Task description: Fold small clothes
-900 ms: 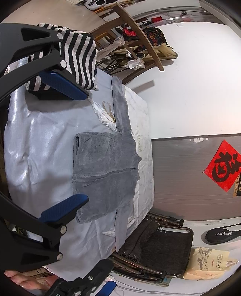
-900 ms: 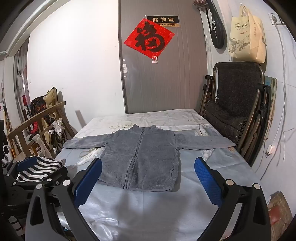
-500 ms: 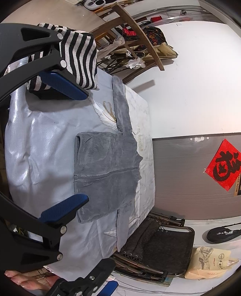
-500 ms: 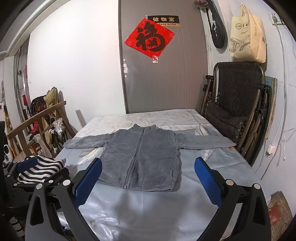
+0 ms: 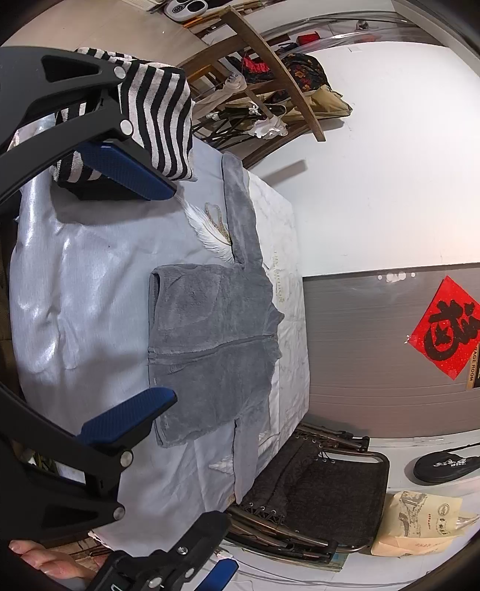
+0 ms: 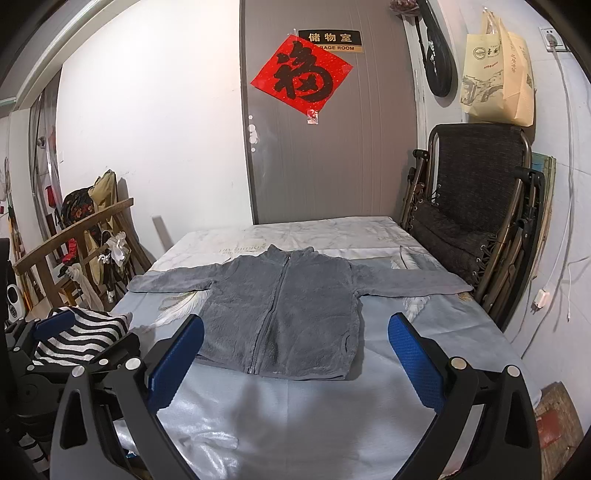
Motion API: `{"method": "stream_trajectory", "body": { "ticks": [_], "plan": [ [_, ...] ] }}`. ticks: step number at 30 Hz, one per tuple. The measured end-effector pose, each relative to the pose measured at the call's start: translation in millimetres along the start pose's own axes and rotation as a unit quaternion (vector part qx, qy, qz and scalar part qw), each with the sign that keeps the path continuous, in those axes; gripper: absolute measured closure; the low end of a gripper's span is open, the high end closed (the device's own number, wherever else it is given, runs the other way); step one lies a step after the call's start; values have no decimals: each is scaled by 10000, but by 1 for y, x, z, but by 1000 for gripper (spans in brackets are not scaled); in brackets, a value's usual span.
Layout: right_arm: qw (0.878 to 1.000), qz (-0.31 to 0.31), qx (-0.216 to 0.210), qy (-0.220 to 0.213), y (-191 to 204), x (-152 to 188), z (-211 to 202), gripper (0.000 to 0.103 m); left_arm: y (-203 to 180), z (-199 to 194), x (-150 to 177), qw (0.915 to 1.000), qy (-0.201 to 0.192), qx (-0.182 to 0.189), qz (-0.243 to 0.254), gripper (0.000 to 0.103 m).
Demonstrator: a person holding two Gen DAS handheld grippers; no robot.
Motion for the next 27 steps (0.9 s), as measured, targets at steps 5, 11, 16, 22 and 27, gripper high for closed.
{"method": "stream_trajectory", "body": {
  "ticks": [5,11,16,22,27],
  "plan": [
    [10000,-6,-5,7,2,1,0,3,2,1,2,10000,30,-14,6,4],
    [10000,-25,-22,21,4,3,1,3,2,2,2,10000,33,-17,15,4],
    [10000,-28,-40,33,5,5,2,3,3,3,3,10000,35,-41,29,4],
    [9999,-56,-55,92,7,11,7,3,7,8,9,9999,29,-132,81,4],
    [9993,-30,-187,310,4,28,24,3,16,34,30,9993,348,27,-158,4]
  ]
}}
Point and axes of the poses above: each gripper's, at about its wrist camera, not at the fingertips, and z roughly the way its jaws point, y to its left, x to its underside, the point moved 10 cm from there along z, roughly the way its jaws point, and after that the axes turned 15 degrees about -y, right-handed, at the moved point
